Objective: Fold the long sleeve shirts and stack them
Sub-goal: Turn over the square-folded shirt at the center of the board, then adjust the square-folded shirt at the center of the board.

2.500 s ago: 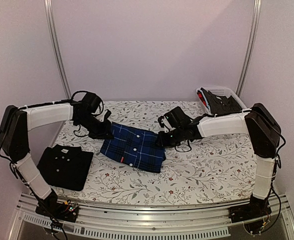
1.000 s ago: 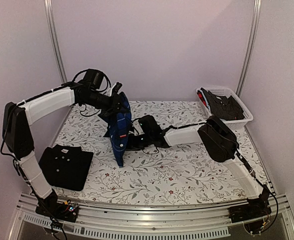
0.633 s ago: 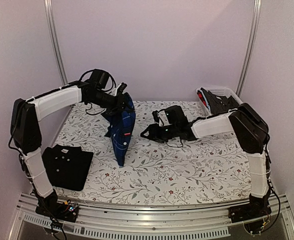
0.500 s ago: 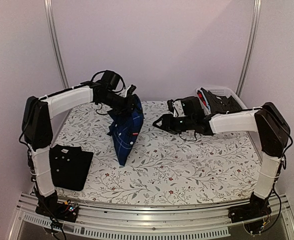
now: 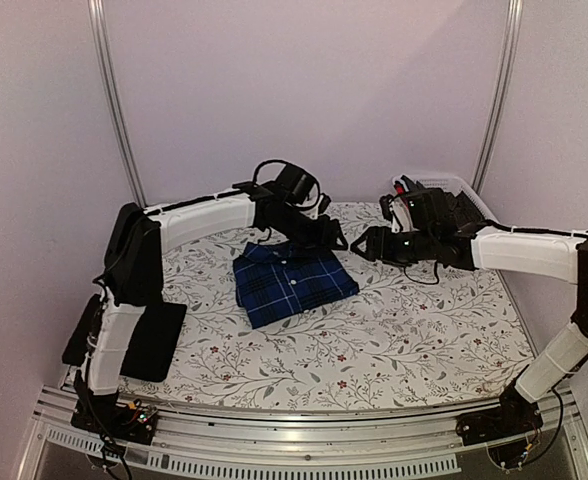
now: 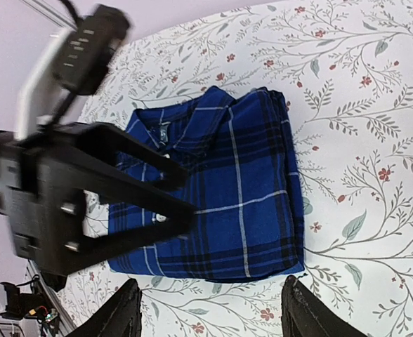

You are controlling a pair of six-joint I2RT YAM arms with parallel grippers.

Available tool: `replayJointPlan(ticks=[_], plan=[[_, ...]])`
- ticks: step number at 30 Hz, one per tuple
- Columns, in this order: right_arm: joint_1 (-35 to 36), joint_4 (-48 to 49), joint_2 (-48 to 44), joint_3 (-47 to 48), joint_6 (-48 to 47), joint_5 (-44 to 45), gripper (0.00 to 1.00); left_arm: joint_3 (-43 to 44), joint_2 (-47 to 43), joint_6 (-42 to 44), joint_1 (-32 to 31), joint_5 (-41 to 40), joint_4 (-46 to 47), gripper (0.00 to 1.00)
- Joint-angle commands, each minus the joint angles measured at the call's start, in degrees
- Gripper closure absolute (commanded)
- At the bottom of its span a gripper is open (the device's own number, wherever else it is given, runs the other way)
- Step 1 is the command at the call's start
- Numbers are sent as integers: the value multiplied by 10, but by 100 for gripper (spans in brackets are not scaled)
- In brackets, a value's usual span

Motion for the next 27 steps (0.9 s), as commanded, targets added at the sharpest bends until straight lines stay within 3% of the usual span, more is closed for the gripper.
replayJointPlan(ticks=[1,7,14,27], plan=[[2,-49,64,28,-51,1,34,-171,-173,-12,58,-53,79,31],[3,-59,143,63,-90,0,37,-443,-330,-53,123,-57,176,36],[3,-61,178,60,-109,16,43,-638,-425,-87,177,-75,237,48],[3,-3,219,52,-124,28,51,-717,-400,-128,192,-126,293,60]])
